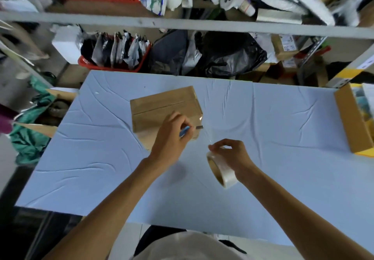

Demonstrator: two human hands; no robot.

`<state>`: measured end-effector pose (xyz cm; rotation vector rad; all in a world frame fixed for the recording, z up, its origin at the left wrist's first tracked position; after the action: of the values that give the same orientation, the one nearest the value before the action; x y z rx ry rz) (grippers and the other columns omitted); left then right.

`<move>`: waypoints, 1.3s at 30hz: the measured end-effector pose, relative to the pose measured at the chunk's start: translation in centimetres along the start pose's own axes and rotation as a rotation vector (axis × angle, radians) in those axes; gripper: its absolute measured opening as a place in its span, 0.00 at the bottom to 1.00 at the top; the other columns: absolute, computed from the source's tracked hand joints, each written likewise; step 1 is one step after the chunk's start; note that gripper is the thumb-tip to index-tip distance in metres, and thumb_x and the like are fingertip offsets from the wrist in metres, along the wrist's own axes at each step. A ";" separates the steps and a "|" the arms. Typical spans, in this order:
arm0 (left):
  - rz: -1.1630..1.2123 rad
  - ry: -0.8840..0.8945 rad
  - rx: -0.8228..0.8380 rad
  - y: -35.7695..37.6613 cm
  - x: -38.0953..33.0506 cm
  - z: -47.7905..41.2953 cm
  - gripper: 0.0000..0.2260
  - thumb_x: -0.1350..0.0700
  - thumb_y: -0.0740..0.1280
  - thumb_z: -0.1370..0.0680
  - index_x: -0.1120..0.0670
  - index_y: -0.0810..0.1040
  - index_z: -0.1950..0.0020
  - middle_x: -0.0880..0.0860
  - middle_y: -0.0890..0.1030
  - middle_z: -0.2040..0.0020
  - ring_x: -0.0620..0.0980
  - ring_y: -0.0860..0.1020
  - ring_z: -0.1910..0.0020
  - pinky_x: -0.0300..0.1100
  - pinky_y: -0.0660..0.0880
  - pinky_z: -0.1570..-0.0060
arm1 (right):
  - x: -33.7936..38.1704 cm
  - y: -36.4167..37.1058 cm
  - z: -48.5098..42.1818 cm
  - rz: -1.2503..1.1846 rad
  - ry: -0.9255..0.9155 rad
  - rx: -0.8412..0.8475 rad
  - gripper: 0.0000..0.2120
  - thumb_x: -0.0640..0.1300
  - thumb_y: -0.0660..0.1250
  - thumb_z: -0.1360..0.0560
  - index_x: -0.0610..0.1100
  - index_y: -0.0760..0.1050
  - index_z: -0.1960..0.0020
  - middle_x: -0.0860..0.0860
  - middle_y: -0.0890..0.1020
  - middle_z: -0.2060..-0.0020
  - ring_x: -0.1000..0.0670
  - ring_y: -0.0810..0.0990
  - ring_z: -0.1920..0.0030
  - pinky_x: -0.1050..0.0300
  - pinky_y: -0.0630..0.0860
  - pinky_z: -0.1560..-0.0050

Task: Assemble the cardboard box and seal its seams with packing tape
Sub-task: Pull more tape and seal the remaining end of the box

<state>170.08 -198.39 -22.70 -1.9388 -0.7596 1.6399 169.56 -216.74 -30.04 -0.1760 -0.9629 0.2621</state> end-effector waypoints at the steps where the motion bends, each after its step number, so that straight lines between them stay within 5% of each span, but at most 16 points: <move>1: -0.076 0.058 0.005 0.3 -0.7 -0.6 0.06 0.59 0.68 0.24 0.58 0.76 0.60 0.51 0.76 0.53 0.46 0.73 0.53 0.35 0.68 0.54 | -0.1 0.1 0.1 -0.002 0.005 0.003 0.07 0.47 0.77 0.32 0.47 0.81 0.65 0.50 0.82 0.66 0.50 0.79 0.66 0.62 0.71 0.64; 5: -0.137 0.077 0.145 2.3 -1.0 -2.1 0.06 0.59 0.66 0.22 0.59 0.74 0.57 0.53 0.74 0.38 0.49 0.70 0.35 0.31 0.63 0.45 | -0.1 -0.2 0.3 -0.003 0.023 -0.027 0.08 0.49 0.77 0.32 0.45 0.82 0.62 0.49 0.83 0.64 0.51 0.79 0.67 0.63 0.70 0.68; 13: -0.276 0.025 0.241 4.2 -1.4 -2.5 0.07 0.56 0.67 0.23 0.53 0.72 0.60 0.54 0.67 0.29 0.54 0.59 0.27 0.49 0.63 0.31 | 0.7 -0.9 0.3 0.035 0.028 -0.061 0.07 0.49 0.76 0.32 0.49 0.81 0.65 0.54 0.79 0.69 0.56 0.76 0.71 0.73 0.65 0.81; 22: -0.247 -0.011 0.276 3.0 -2.1 -2.8 0.09 0.58 0.64 0.21 0.54 0.67 0.61 0.55 0.73 0.33 0.50 0.66 0.30 0.45 0.63 0.31 | 0.7 -0.7 0.3 0.059 0.035 -0.060 0.08 0.50 0.76 0.32 0.50 0.80 0.67 0.56 0.80 0.69 0.58 0.76 0.73 0.73 0.64 0.82; 27: -0.298 -0.005 0.323 2.8 -2.1 -2.8 0.13 0.59 0.64 0.21 0.53 0.65 0.64 0.55 0.74 0.36 0.50 0.67 0.32 0.51 0.63 0.29 | 0.7 -0.5 0.2 0.065 0.030 -0.053 0.08 0.50 0.76 0.32 0.50 0.80 0.68 0.56 0.80 0.70 0.57 0.76 0.73 0.73 0.65 0.82; 30: -0.417 -0.011 0.378 3.4 -2.1 -2.8 0.04 0.59 0.63 0.21 0.56 0.73 0.55 0.54 0.71 0.33 0.56 0.61 0.27 0.58 0.63 0.31 | 0.9 -0.4 0.2 0.088 0.020 -0.062 0.08 0.50 0.75 0.32 0.50 0.80 0.68 0.56 0.80 0.68 0.57 0.77 0.71 0.74 0.63 0.83; 39: -0.655 -0.037 0.480 4.9 -2.9 -2.9 0.10 0.60 0.61 0.20 0.62 0.75 0.41 0.52 0.60 0.25 0.63 0.55 0.26 0.67 0.62 0.34 | 1.1 0.0 0.0 0.153 0.002 -0.061 0.06 0.52 0.73 0.32 0.51 0.81 0.65 0.58 0.80 0.65 0.59 0.76 0.70 0.69 0.66 0.77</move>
<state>173.11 -203.96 -23.51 -1.1607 -0.8100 1.2916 170.17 -216.38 -29.18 -0.3065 -0.9570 0.3733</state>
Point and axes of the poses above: each hand's wrist, its own z-axis away from the middle knuckle, its own y-axis out of the palm, x = y × z, the point moved 7 cm from there along -z, towards the middle knuckle
